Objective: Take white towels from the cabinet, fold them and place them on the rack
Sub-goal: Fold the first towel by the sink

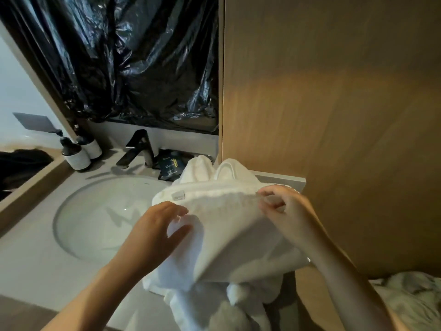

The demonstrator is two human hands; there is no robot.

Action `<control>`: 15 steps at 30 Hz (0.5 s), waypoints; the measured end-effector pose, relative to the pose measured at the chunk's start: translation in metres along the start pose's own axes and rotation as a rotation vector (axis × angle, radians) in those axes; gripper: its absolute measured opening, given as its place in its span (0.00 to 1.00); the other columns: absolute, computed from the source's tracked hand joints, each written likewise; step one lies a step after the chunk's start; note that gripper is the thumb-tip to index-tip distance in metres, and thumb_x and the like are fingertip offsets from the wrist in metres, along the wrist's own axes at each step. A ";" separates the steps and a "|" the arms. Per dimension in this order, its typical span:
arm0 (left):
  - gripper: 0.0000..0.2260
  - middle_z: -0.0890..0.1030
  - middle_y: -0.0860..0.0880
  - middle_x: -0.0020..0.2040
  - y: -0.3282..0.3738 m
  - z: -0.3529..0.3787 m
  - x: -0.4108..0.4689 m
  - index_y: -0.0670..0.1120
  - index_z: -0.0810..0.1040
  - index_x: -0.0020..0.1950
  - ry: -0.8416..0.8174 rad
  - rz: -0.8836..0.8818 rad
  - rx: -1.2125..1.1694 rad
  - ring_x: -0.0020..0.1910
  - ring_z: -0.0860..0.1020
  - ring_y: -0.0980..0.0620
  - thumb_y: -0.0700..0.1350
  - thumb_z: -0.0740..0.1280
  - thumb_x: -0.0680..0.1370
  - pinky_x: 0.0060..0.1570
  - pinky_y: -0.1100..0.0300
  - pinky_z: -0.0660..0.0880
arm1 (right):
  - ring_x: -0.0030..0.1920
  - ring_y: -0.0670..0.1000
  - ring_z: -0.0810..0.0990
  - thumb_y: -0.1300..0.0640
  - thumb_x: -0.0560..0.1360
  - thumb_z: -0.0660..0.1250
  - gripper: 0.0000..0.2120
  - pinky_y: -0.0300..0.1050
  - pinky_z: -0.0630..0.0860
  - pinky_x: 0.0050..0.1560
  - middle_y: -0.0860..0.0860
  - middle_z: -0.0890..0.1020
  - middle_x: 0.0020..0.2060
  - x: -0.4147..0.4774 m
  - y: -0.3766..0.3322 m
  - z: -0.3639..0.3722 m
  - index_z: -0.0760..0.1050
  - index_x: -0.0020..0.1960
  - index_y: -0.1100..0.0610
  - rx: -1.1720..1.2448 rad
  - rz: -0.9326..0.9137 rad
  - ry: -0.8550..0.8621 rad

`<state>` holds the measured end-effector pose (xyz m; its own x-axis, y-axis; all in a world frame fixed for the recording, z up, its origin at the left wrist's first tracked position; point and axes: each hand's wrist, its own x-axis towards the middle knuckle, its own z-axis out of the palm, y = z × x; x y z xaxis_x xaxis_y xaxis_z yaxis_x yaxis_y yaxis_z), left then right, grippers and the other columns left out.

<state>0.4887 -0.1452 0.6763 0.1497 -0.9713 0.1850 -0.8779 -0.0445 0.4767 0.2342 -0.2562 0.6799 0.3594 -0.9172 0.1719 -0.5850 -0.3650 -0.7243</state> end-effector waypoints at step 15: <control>0.10 0.80 0.49 0.37 -0.045 -0.023 0.012 0.50 0.80 0.39 -0.143 -0.165 -0.258 0.38 0.77 0.49 0.55 0.75 0.71 0.39 0.56 0.75 | 0.44 0.42 0.74 0.52 0.77 0.69 0.04 0.30 0.67 0.43 0.41 0.74 0.46 0.012 -0.012 0.029 0.77 0.46 0.43 -0.176 -0.083 -0.219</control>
<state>0.5402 -0.1493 0.6769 0.1994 -0.9796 -0.0264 -0.7004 -0.1613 0.6953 0.2670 -0.2582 0.6710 0.5484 -0.8338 0.0634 -0.6573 -0.4767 -0.5837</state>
